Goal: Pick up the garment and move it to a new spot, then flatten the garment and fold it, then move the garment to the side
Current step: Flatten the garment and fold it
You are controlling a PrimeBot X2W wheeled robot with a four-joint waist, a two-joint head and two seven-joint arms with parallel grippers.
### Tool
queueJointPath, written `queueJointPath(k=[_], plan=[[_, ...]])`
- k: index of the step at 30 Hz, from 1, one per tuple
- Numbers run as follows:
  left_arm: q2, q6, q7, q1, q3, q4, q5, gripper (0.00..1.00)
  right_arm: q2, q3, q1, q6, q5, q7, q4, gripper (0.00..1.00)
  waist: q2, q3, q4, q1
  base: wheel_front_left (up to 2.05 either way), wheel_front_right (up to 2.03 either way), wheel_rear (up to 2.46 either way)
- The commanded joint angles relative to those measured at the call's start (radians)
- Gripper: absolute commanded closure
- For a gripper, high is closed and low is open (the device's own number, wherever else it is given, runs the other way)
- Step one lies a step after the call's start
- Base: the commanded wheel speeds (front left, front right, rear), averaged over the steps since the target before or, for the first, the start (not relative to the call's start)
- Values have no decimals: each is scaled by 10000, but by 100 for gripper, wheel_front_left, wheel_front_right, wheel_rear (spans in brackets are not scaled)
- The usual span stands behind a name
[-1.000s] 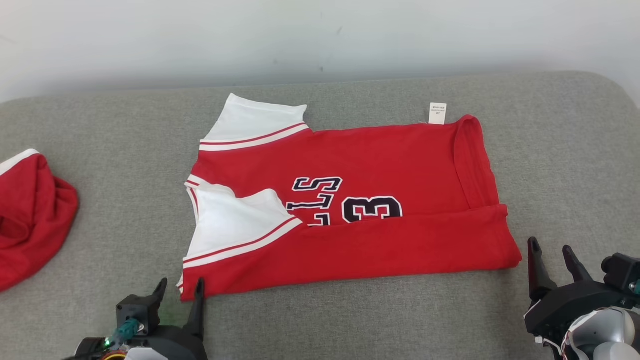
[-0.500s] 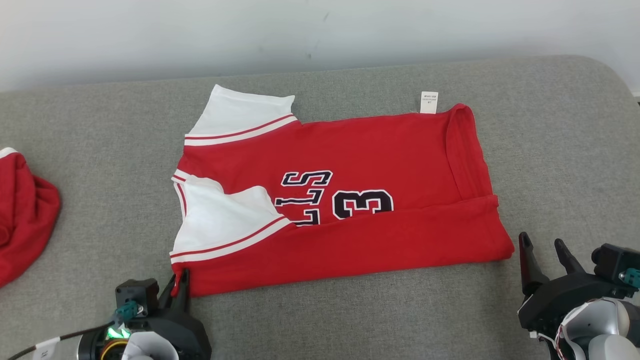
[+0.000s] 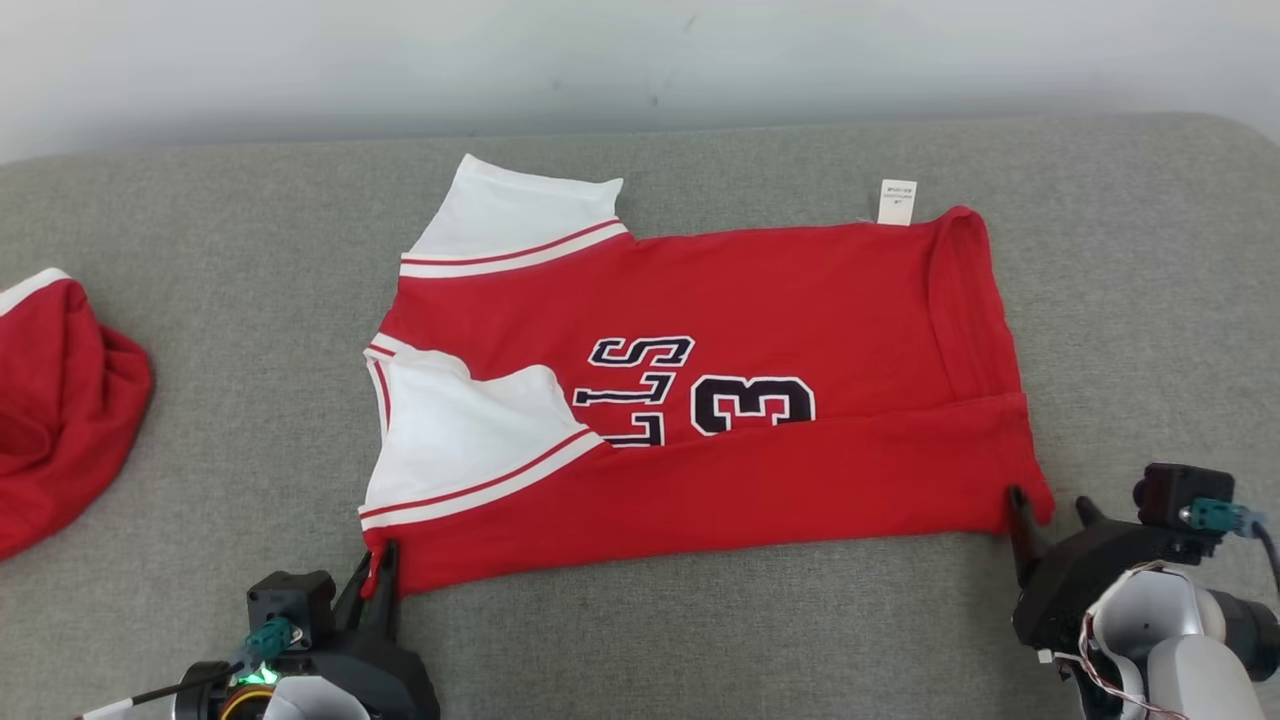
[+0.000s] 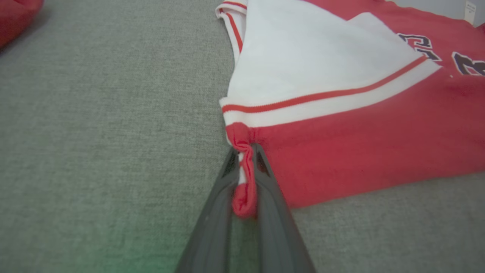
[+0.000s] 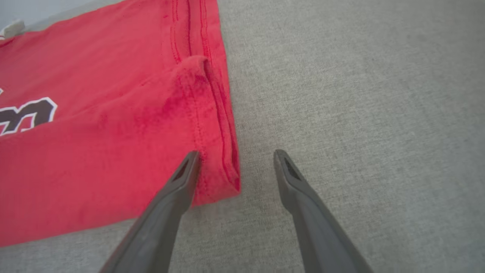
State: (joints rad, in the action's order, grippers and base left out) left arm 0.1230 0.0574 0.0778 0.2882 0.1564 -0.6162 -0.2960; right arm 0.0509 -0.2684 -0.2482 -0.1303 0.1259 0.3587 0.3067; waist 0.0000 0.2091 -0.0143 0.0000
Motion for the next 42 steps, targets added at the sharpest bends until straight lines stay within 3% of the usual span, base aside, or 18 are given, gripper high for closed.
queueJointPath(k=[1,4,5,6,7,14,22,29,37,38,39,40,42], plan=[[-8,-38,-150,-272,36,-246,50,100,-14,20,-144,-5,-75,16,69,0,0,57,52,0,0,0,0],[-31,-30,-154,-203,142,-200,61,100,-14,75,-363,-5,-150,198,582,0,0,111,107,0,0,0,0],[-35,-24,-148,-194,178,-191,70,100,-14,76,-399,-5,-148,217,726,26,0,119,121,0,0,0,0],[-31,-15,-128,-194,214,-183,88,100,-20,92,-444,-5,-168,209,841,75,0,122,133,0,0,0,0],[-23,-14,-99,-207,238,-173,85,100,-23,114,-491,-5,-123,155,927,100,0,120,143,0,0,0,0],[93,256,37,-655,527,2,18,100,-8,-18,-135,-5,-10,-115,954,100,0,-264,218,0,0,0,0],[680,480,-181,-1898,564,1051,-392,100,0,-155,1170,-4,398,163,-408,100,0,-1082,101,0,0,0,0],[1034,257,-626,-3190,595,2430,-387,100,11,-93,2665,10,838,872,-1555,100,0,-1482,35,0,0,0,0],[1139,-74,-1103,-4052,669,3186,-418,100,11,-67,3685,10,1282,1079,-1683,100,0,-1664,-7,0,0,0,0],[1156,-44,-1214,-4138,728,3244,-431,100,9,-16,3739,9,1290,1094,-1667,73,0,-1678,-19,0,0,0,0],[1169,-56,-1244,-4186,738,3311,-448,67,9,5,3755,9,1271,1095,-1625,0,0,-1691,-28,0,0,0,0],[1195,-83,-1244,-4244,736,3395,-427,0,8,42,3751,9,1277,1064,-1625,0,0,-1703,-38,0,0,0,0],[1185,-128,-1324,-4369,718,3521,-500,0,-6,132,3672,7,1347,1042,-1694,0,0,-1720,-59,0,0,0,0]])
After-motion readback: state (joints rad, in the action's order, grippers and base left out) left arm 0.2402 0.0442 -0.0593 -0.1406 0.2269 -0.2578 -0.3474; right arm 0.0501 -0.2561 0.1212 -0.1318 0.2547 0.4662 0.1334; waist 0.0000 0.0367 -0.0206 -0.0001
